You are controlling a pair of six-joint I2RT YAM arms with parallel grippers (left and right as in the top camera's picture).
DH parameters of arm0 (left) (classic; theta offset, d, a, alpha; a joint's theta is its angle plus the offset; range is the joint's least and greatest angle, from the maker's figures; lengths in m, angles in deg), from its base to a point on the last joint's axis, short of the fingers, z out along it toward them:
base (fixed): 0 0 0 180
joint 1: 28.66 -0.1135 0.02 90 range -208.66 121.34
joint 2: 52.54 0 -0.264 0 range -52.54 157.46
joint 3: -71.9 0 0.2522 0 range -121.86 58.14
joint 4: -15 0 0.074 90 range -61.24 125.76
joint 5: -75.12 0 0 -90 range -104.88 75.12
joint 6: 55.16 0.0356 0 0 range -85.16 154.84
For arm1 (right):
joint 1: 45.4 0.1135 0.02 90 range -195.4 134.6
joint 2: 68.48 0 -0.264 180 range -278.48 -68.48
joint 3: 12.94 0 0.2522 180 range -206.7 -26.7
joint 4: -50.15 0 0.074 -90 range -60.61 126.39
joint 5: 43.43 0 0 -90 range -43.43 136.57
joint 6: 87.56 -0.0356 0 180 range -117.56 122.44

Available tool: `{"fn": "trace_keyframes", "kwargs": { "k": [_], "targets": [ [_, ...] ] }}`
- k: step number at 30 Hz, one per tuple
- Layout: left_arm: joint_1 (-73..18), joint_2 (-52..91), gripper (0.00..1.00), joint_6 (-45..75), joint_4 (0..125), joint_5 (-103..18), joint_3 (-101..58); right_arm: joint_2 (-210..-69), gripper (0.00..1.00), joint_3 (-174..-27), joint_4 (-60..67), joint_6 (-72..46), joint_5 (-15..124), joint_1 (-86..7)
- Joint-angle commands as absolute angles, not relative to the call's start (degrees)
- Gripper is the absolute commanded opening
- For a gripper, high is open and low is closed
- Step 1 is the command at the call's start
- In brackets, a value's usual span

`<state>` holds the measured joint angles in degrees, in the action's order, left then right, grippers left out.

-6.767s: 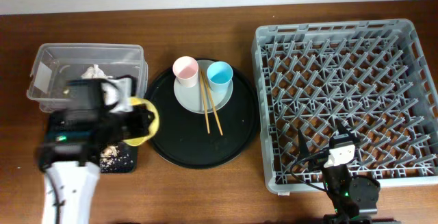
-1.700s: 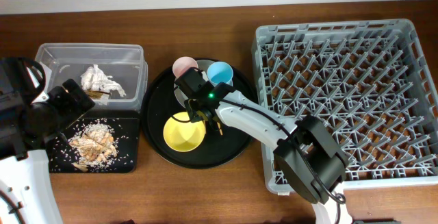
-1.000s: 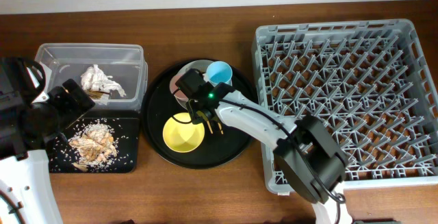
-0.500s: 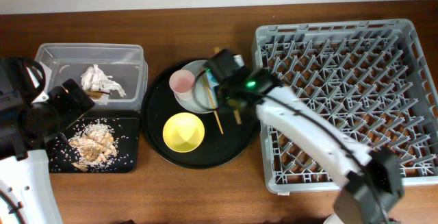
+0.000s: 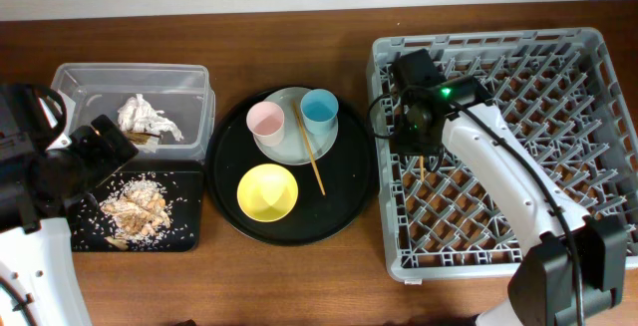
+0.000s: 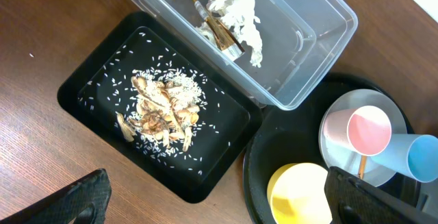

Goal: Sort waste into correct bins and load items into the dishwasher rack
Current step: 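Carry the chopstick to the dishwasher rack and insert it upright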

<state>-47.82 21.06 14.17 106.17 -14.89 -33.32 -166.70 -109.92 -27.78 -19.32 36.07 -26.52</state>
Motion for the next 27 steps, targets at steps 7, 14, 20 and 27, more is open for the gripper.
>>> {"fn": "trace_keyframes", "kwargs": {
  "k": [7,14,20,27],
  "targets": [
    [-48.0,21.0,0.99,13.6,106.3,-14.9,-33.8,-166.8,0.05,-106.7,-23.0,-10.0,38.0,-26.7],
    [-48.0,21.0,0.99,13.6,106.3,-14.9,-33.8,-166.9,0.05,-106.7,-22.2,-9.8,42.2,-26.7],
    [-48.0,21.0,0.99,13.6,106.3,-14.9,-33.8,-167.6,0.07,-106.7,-19.9,-8.1,47.3,-26.7],
    [-48.0,21.0,0.99,13.6,106.3,-14.9,-33.8,-170.7,0.11,-106.7,-19.7,-9.3,47.3,-26.7]
  ]
}}
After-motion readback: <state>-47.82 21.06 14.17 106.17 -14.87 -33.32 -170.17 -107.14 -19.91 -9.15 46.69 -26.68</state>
